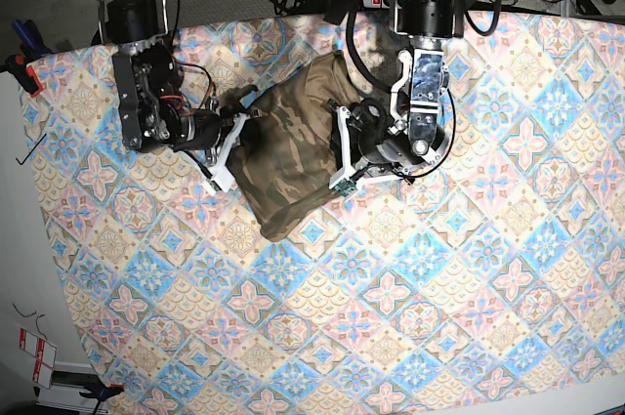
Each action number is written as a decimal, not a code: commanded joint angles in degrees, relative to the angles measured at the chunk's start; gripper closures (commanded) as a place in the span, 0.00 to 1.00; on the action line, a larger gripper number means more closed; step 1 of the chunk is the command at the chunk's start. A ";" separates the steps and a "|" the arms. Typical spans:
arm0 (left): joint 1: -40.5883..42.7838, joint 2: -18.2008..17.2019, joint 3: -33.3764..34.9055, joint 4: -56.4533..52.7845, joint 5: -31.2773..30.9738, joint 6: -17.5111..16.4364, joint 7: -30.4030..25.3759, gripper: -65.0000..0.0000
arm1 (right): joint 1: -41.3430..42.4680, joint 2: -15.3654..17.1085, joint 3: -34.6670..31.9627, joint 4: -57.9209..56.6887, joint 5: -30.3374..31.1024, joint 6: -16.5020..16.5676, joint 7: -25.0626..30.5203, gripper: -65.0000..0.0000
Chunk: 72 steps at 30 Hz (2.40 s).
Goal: Fold the T-shirt properly
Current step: 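Grasp the folded bundle's sides with both grippers, then press and square the folded bundle with both grippers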
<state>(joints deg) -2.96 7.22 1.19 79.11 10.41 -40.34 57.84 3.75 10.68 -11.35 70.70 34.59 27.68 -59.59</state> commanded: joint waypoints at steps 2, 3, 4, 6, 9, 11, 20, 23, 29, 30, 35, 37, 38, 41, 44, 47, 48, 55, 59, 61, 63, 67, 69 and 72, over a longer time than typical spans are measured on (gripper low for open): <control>-1.48 0.47 0.17 -1.27 1.15 0.34 0.13 0.69 | 3.24 1.06 -3.46 -2.78 0.71 0.14 3.64 0.94; -1.48 0.56 0.17 -1.35 1.15 0.34 0.13 0.69 | 3.68 1.32 -4.60 -3.49 0.71 0.14 4.08 0.94; -1.39 0.64 0.17 -0.83 1.15 0.34 0.31 0.69 | 4.12 1.32 -5.39 -3.22 0.80 0.14 3.90 0.94; -1.30 0.64 0.17 2.43 0.62 0.34 2.86 0.70 | 4.12 1.41 -5.04 -0.23 0.88 0.14 3.37 0.94; -1.30 0.64 0.26 11.66 0.62 0.34 8.49 0.80 | 3.77 1.41 -1.26 7.77 0.88 0.05 -0.41 0.94; -1.04 0.64 0.26 18.78 0.62 0.34 12.44 0.87 | 3.77 1.41 1.55 13.74 0.88 0.05 -3.92 0.94; 2.13 0.12 13.09 31.44 1.23 0.34 22.16 1.00 | 4.12 -0.87 11.31 29.48 0.80 -0.12 -16.93 0.94; 5.64 0.03 18.46 31.44 1.32 0.34 21.67 1.00 | 5.79 -1.14 11.05 27.99 0.71 -0.12 -16.93 0.94; 10.48 -4.01 27.07 29.33 1.23 0.34 18.68 1.00 | 10.71 -1.05 7.79 22.62 0.18 -0.12 -16.76 0.94; 10.65 -4.72 28.04 28.54 1.15 0.34 18.42 1.00 | 11.68 -1.05 7.00 21.66 -1.05 -0.12 -16.76 0.94; 11.71 -6.04 29.36 21.59 1.15 0.34 15.78 1.00 | 16.52 -2.63 -0.03 15.33 -10.98 -0.12 -13.95 0.94; 11.71 -6.04 29.18 19.39 1.15 0.34 14.46 1.00 | 18.27 -3.60 -2.40 12.07 -12.65 -0.12 -12.89 0.94; 11.71 -6.04 29.18 18.69 1.23 0.34 13.76 1.00 | 19.15 -4.13 -3.46 10.40 -13.18 -0.12 -11.92 0.94; 11.36 -6.04 29.27 16.05 1.23 0.34 12.71 1.00 | 21.26 -4.66 -5.57 5.74 -14.41 -0.12 -8.76 0.94; 9.77 -6.04 29.36 12.01 1.23 0.34 12.00 1.00 | 23.81 -4.66 -8.21 0.56 -14.32 -0.12 -6.03 0.94; 8.81 -6.04 29.36 7.88 1.23 0.34 10.51 1.00 | 25.75 -5.09 -10.49 -4.72 -14.59 -0.12 -2.52 0.94; 8.28 -6.04 29.36 6.65 1.23 0.34 9.80 1.00 | 26.27 -5.09 -11.19 -6.56 -14.59 -0.12 -1.20 0.94; 5.47 -7.88 28.92 3.75 1.23 0.34 9.36 1.00 | 27.50 -4.39 -14.89 -15.18 -14.68 -0.12 2.76 0.94; 3.53 -10.34 28.83 3.75 1.23 0.34 9.54 1.00 | 27.06 -2.55 -16.65 -15.09 -14.76 -0.12 2.76 0.94; 2.92 -11.49 28.83 3.75 1.23 0.34 9.72 1.00 | 27.06 -1.14 -16.73 -15.09 -14.76 -0.12 2.76 0.94; 2.21 -12.54 28.83 3.75 1.23 0.34 11.03 1.00 | 27.06 0.62 -16.91 -15.09 -14.76 -0.12 2.76 0.94; 1.42 -14.04 28.48 3.83 1.23 0.34 11.91 1.00 | 26.19 3.26 -16.91 -15.09 -14.76 -0.12 2.58 0.94; 1.07 -14.48 26.63 3.83 1.23 0.34 11.91 1.00 | 24.87 4.22 -16.91 -15.00 -14.76 -0.12 2.49 0.94; 0.63 -14.48 22.76 3.83 1.23 0.34 11.91 1.00 | 23.20 5.54 -16.91 -14.92 -14.76 -0.12 2.49 0.94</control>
<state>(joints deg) -1.72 -6.44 24.56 83.00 7.64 -41.15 66.59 25.32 16.05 -28.47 54.81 19.49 27.33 -57.60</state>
